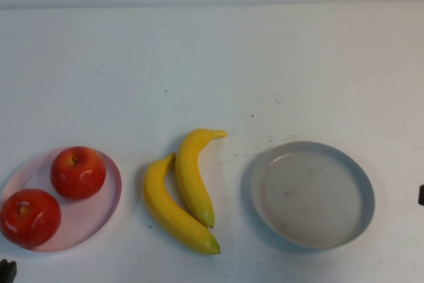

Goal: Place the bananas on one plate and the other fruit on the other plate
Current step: Put another type of fruit in the right plate

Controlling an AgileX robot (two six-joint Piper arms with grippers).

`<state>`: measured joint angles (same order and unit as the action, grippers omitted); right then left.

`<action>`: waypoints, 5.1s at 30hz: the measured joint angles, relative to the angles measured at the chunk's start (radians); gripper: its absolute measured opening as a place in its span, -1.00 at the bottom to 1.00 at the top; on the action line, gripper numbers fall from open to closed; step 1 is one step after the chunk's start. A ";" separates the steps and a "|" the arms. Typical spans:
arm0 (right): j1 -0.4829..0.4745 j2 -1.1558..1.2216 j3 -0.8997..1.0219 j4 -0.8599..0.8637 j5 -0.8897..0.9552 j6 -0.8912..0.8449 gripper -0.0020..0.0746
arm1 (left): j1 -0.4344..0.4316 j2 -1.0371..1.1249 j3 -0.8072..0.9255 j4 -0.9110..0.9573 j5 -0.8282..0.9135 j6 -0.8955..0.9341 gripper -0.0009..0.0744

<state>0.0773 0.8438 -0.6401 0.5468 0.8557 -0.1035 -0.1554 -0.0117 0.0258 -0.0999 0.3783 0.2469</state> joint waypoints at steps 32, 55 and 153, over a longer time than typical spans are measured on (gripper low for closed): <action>0.712 1.146 -1.064 -0.367 0.234 0.250 -0.12 | 0.000 0.000 0.000 0.004 0.000 0.000 -0.97; 0.712 1.452 -1.352 -0.442 0.262 0.389 -0.11 | 0.000 0.000 0.000 0.004 0.000 0.000 -0.97; 0.825 1.314 -1.209 -0.445 0.351 0.276 -0.16 | 0.000 0.000 0.000 0.004 0.000 0.000 -0.97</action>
<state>0.9025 2.1575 -1.8492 0.1018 1.2072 0.1728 -0.1554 -0.0117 0.0258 -0.0958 0.3783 0.2469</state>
